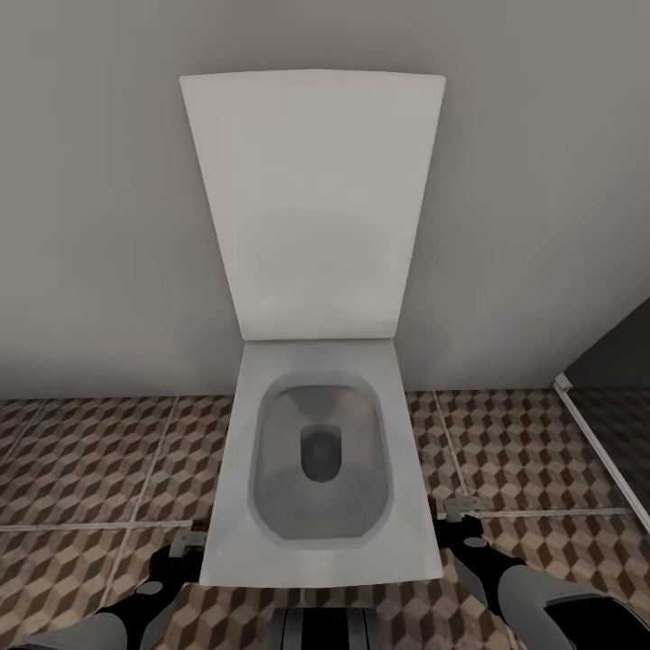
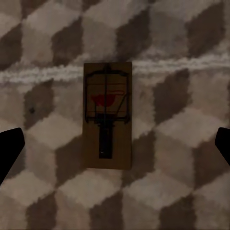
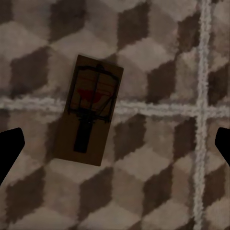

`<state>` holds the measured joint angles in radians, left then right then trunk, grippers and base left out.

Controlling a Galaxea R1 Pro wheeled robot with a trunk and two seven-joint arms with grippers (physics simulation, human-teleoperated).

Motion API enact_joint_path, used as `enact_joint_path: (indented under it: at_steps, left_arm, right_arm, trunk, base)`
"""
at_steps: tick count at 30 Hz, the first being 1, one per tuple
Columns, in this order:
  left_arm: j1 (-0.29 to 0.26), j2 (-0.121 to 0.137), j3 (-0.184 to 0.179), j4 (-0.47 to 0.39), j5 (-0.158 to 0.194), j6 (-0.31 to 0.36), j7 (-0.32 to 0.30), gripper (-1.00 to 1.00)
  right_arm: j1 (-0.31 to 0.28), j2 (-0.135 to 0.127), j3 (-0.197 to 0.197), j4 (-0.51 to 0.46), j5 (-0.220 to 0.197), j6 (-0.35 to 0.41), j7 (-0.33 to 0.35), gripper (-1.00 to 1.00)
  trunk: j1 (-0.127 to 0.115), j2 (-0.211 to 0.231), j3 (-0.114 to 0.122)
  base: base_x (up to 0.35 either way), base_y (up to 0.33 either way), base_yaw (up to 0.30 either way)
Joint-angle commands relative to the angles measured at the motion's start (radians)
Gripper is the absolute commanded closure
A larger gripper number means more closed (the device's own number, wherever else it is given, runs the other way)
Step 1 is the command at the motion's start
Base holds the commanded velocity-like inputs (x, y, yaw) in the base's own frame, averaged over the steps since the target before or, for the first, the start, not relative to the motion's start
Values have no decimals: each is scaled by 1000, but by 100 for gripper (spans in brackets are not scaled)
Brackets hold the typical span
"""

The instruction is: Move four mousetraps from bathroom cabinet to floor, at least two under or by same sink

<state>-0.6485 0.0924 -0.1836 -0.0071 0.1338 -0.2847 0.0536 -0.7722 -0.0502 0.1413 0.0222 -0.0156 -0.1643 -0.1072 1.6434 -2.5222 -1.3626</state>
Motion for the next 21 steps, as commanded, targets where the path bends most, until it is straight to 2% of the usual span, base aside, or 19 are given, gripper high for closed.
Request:
enact_joint_path:
  at_steps: [1, 15, 21]
  left_arm:
    - [0, 0, -9, 0, 10, -3, 2, -100]
    - [0, 7, -1, -4, 15, 11, 2, -100]
    - [-1, 28, 3, -17, 20, 49, 3, -100]
  right_arm:
    - [-1, 0, 7, 2, -1, -4, -3, -100]
    - [-1, -4, 7, 2, 0, -6, -3, -100]
    - [-1, -2, 7, 2, 1, -5, -3, -100]
  trunk:
    - [0, 0, -1]
    - [0, 0, -1]
    - [0, 0, -1]
  base:
    - [0, 0, 0]
    - [0, 0, 0]
    - [0, 0, 0]
